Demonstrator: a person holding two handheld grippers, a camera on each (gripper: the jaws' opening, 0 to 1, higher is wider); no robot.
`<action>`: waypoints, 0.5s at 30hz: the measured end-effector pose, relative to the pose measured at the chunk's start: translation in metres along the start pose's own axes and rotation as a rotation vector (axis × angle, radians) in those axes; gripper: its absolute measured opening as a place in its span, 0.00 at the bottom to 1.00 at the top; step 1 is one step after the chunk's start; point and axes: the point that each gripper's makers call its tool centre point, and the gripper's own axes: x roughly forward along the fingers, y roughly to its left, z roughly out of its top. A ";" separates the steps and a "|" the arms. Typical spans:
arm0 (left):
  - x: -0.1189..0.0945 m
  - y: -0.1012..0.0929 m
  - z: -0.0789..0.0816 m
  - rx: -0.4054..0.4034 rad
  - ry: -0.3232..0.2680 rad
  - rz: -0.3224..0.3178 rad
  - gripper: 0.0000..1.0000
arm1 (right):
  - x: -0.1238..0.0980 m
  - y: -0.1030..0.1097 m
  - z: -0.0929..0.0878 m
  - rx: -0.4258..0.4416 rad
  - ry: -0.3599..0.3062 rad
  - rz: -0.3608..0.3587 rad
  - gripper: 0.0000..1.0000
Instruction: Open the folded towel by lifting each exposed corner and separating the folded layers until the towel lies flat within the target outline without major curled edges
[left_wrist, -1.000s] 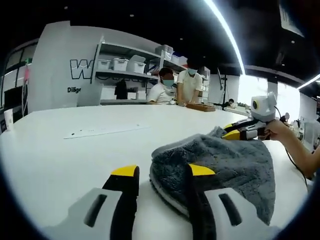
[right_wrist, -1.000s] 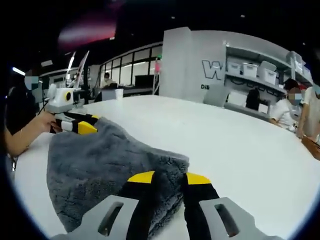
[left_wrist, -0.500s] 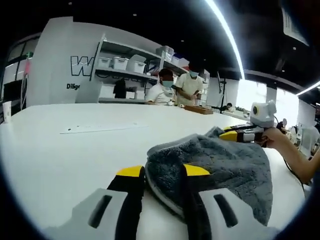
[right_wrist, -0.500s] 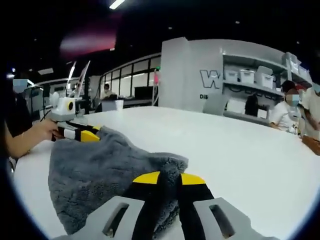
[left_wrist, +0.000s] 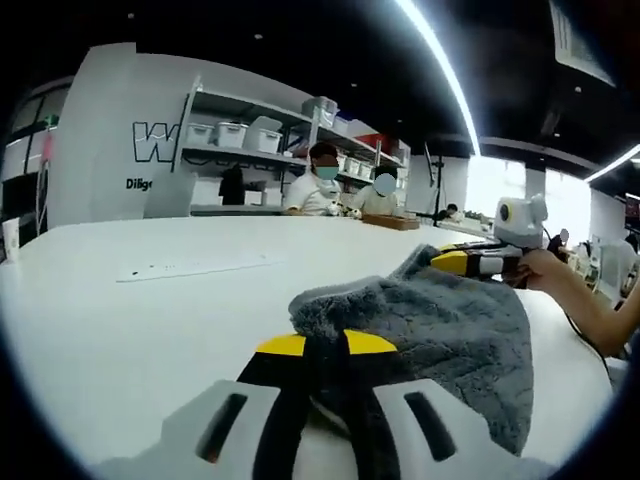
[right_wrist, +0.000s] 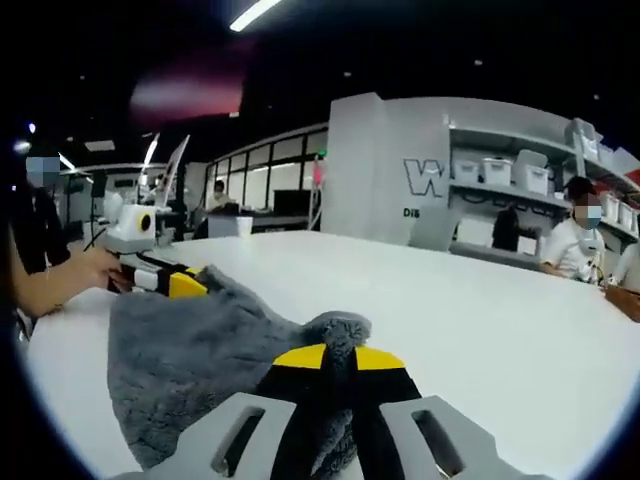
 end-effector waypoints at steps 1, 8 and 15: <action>-0.001 -0.001 0.001 0.012 0.004 0.001 0.10 | 0.000 0.000 0.002 0.006 -0.007 -0.003 0.02; -0.004 -0.004 0.011 0.095 0.007 0.013 0.09 | -0.003 0.008 0.023 -0.023 -0.051 -0.001 0.01; -0.010 -0.012 0.020 0.127 0.004 0.005 0.09 | -0.015 0.017 0.039 -0.064 -0.085 0.017 0.01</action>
